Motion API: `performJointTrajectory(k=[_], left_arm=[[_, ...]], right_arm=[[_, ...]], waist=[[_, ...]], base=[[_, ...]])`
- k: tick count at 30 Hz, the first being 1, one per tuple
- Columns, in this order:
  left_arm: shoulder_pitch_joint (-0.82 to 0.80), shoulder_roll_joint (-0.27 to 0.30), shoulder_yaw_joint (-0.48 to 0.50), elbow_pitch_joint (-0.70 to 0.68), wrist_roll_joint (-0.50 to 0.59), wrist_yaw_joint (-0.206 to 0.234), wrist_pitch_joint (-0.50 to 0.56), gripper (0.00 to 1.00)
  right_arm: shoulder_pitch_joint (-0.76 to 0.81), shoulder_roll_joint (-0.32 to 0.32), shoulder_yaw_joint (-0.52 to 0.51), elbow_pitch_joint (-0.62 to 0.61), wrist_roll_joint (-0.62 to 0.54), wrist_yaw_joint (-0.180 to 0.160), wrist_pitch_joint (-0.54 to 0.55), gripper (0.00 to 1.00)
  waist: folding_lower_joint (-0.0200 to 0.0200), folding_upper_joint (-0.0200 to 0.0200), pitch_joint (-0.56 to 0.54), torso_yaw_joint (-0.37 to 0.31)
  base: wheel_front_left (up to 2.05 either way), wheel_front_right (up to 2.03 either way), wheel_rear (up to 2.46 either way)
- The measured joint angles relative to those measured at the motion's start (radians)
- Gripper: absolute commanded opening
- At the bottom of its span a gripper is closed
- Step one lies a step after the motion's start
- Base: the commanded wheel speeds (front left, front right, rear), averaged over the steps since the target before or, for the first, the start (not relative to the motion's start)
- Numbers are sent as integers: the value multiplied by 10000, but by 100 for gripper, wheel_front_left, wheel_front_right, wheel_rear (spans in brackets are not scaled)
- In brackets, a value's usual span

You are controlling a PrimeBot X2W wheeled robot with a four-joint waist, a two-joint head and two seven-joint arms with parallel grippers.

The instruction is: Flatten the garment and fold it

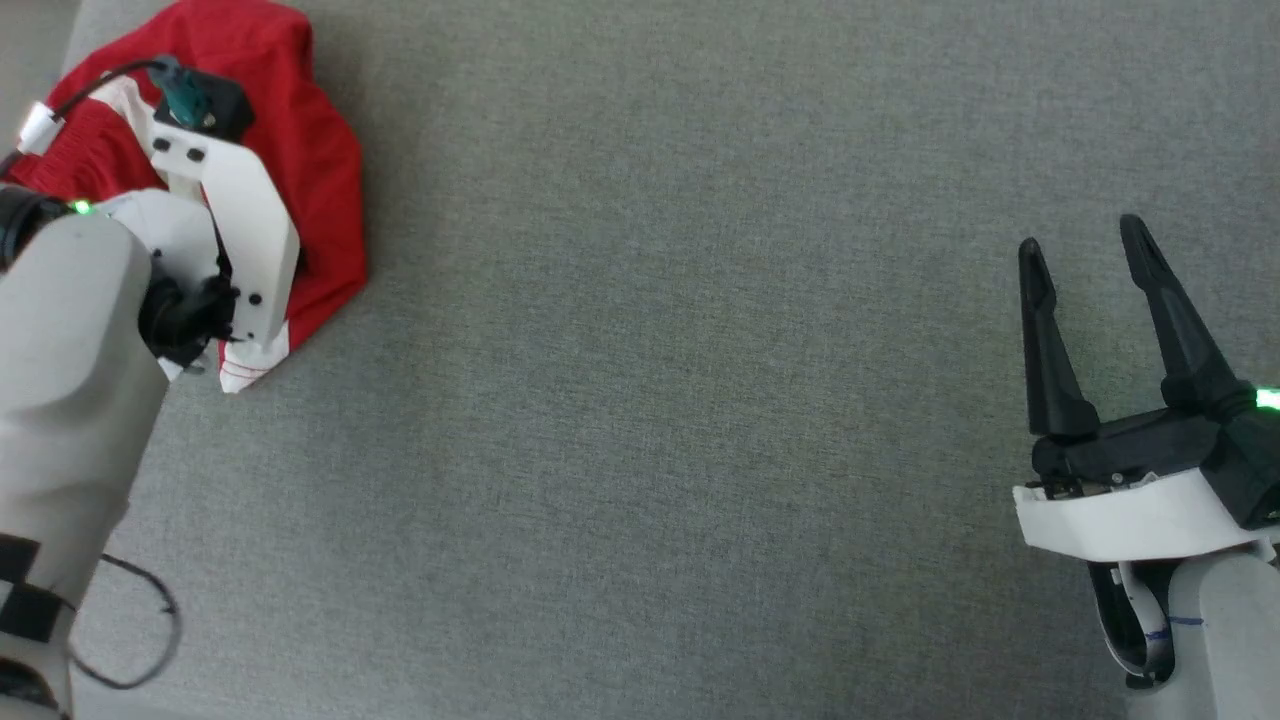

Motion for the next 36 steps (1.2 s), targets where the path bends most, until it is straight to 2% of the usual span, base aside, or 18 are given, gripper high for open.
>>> performJointTrajectory(k=[3,4,5,9,16,22,27,30,36], left_arm=[[-327,192,-458,52,-443,-6,46,100],[-435,245,-629,73,-581,-35,73,64],[-558,280,-800,115,-696,-77,79,0],[-884,376,-1417,380,-1062,-92,-174,0],[-1640,1011,-1987,215,-1053,-94,-1442,0],[-2454,1243,-2941,-1375,-872,-96,-2510,0],[-3117,1266,-3841,-2855,-874,-98,-2855,0],[-3394,1035,-4211,-3655,-1126,-113,-2995,0],[-3521,40,-4930,-4429,-1346,-157,-3463,0]], right_arm=[[-105,-73,82,-4,2,0,-58,100],[-123,-98,136,-4,4,-2,-65,100],[-124,-123,176,-2,4,-2,-90,100],[-134,-134,247,-2,6,-2,-165,100],[-37,17,203,31,59,-2,-232,100],[452,272,134,81,92,-2,-232,100],[564,431,67,77,165,0,-234,100],[647,470,25,75,176,-2,-234,100],[806,493,-23,82,479,-2,-234,100]], waist=[[0,0,183,-12],[1,0,219,6],[2,0,240,36],[3,0,185,184],[2,0,-417,267],[1,0,-1223,187],[-1,0,-1815,-112],[0,0,-2047,-467],[0,0,-2290,-1397]], base=[[0,0,0],[0,0,0],[0,0,0],[0,0,0],[0,0,0],[0,0,0],[0,0,0],[0,0,0],[0,0,0]])
